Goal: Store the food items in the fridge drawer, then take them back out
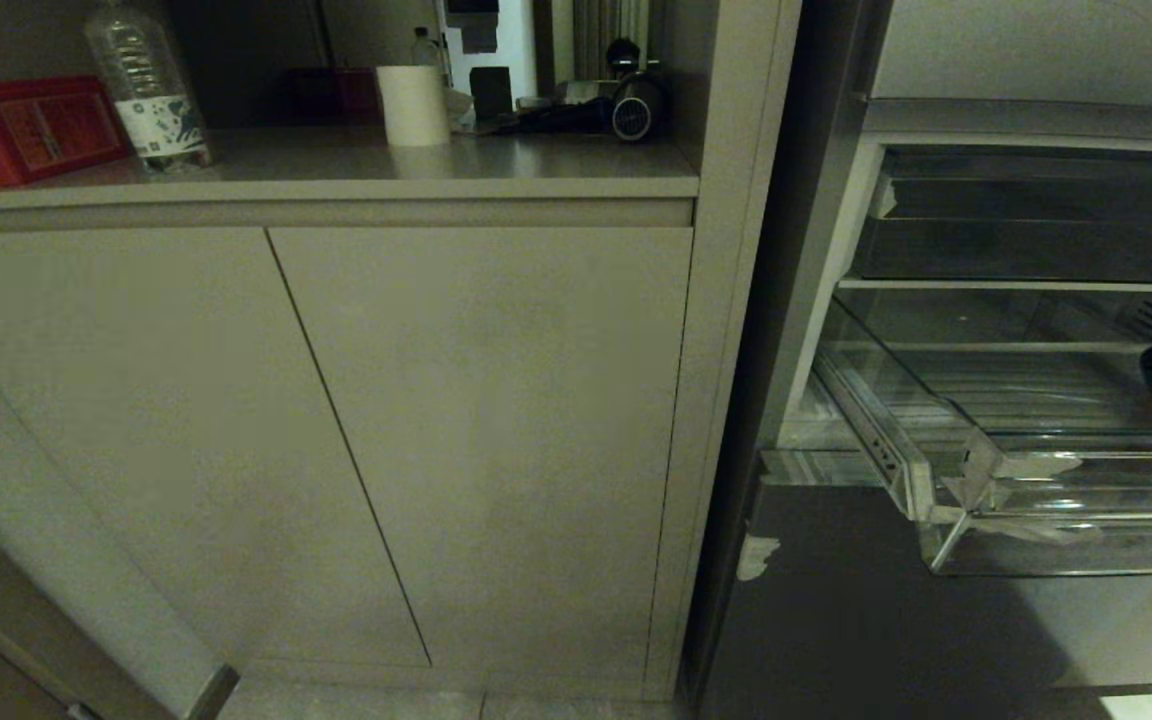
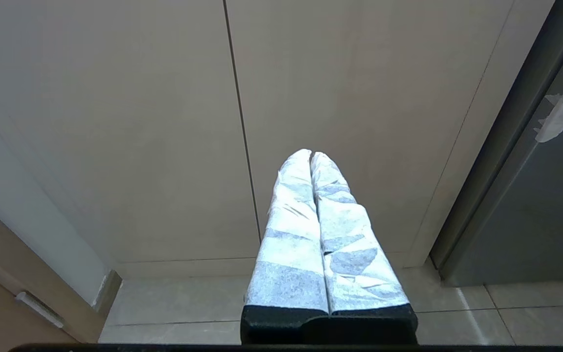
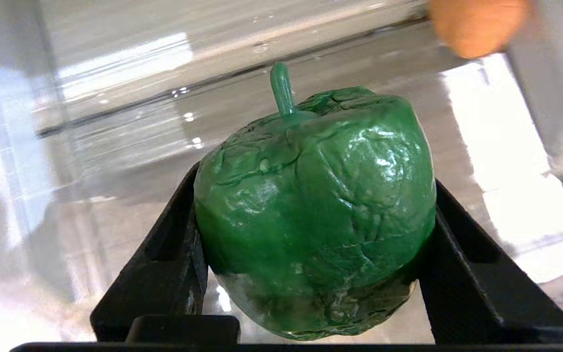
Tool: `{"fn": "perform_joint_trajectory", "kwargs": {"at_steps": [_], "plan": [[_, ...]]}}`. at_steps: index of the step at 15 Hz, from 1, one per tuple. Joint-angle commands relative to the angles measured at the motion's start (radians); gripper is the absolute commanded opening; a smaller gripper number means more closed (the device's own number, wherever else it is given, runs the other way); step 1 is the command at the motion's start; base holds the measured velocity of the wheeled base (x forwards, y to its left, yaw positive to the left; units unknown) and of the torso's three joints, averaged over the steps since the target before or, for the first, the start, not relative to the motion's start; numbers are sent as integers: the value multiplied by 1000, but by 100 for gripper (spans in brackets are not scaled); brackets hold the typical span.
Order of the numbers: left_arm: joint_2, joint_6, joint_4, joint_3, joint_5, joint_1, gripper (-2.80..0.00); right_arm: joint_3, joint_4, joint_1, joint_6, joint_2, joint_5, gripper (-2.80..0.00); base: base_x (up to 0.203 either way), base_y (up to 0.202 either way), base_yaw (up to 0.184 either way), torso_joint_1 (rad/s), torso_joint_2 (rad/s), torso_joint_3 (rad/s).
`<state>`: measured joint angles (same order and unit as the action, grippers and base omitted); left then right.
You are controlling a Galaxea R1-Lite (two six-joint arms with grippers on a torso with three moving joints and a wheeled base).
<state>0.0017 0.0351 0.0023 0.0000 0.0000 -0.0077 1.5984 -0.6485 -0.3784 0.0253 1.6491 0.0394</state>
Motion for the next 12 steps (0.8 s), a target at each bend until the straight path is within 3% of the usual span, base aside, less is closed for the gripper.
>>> {"fn": "perform_joint_trajectory", "kwargs": {"at_steps": [1,4,12], "plan": [[1,0,-1,0,0,0,-280,-54,4,-25,4,-160,3,-280,0,0,0,0,0,0],[1,0,1,0,0,0,-280,-163,36,-76,45,-344,5,-280,0,0,0,0,0,0],[0,0,-1,0,0,0,-280,-637,224,-266,129,-857,-17,-280,0,0,0,0,0,0]]}}
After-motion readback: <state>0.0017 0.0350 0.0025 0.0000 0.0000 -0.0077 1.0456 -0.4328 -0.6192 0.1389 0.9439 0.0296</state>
